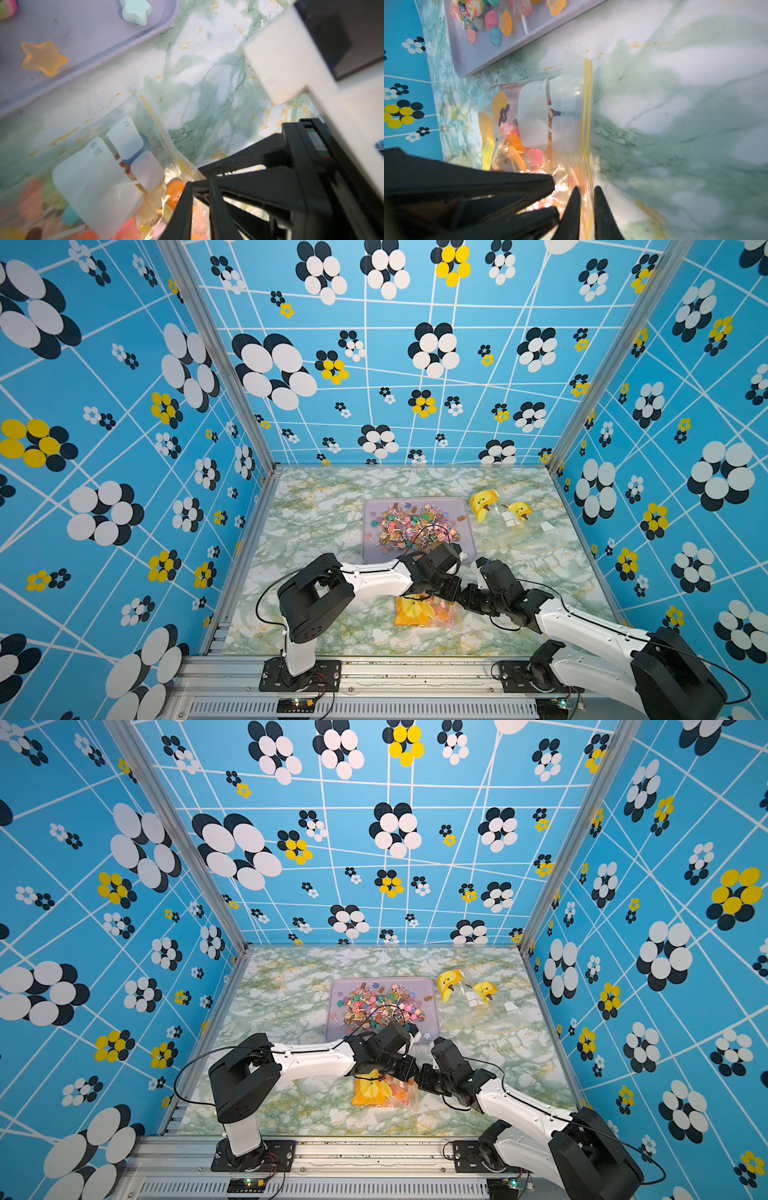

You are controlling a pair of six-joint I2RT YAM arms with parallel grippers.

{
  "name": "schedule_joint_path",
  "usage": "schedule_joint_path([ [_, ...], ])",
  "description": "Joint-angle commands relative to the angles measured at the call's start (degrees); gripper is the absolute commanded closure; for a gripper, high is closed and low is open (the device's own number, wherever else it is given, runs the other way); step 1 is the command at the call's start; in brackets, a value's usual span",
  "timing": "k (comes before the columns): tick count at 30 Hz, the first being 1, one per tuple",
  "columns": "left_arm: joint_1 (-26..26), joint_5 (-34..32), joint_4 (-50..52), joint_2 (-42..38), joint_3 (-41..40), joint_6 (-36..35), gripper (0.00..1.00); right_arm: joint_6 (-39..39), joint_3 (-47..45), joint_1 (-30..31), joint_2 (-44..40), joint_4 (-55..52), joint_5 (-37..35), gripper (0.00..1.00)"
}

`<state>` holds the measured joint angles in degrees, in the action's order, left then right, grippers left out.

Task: Pour candies out of the ziploc bag
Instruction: Open the ziploc bag at the center of the board.

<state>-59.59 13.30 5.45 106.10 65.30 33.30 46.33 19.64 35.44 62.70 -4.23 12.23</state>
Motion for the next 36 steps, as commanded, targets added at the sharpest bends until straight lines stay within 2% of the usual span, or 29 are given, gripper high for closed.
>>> schedule_joint_path([
  [1, -0.59, -0.72, 2.28, 1.11, 1.43, -1.37, 0.81, -0.49, 0.31, -0.22, -0.64, 0.45, -0.10, 0.95],
  [5, -0.79, -0.97, 3.04, 1.13, 1.38, -1.53, 0.81, -0.18, -0.11, -0.20, -0.82, 0.45, -0.19, 1.00],
  [22, -0.98, -4.00, 4.88, -1.69, -1.81, -1.25, 0.67, 0.78, -0.50, -0.25, -2.84, -1.31, -2.14, 1.00],
  [36, -0.86, 2.60, -4.45, 0.28, -2.72, 2.40, 0.69, 0.87, 0.14, -0.24, -4.33, -1.04, -1.15, 1.00],
])
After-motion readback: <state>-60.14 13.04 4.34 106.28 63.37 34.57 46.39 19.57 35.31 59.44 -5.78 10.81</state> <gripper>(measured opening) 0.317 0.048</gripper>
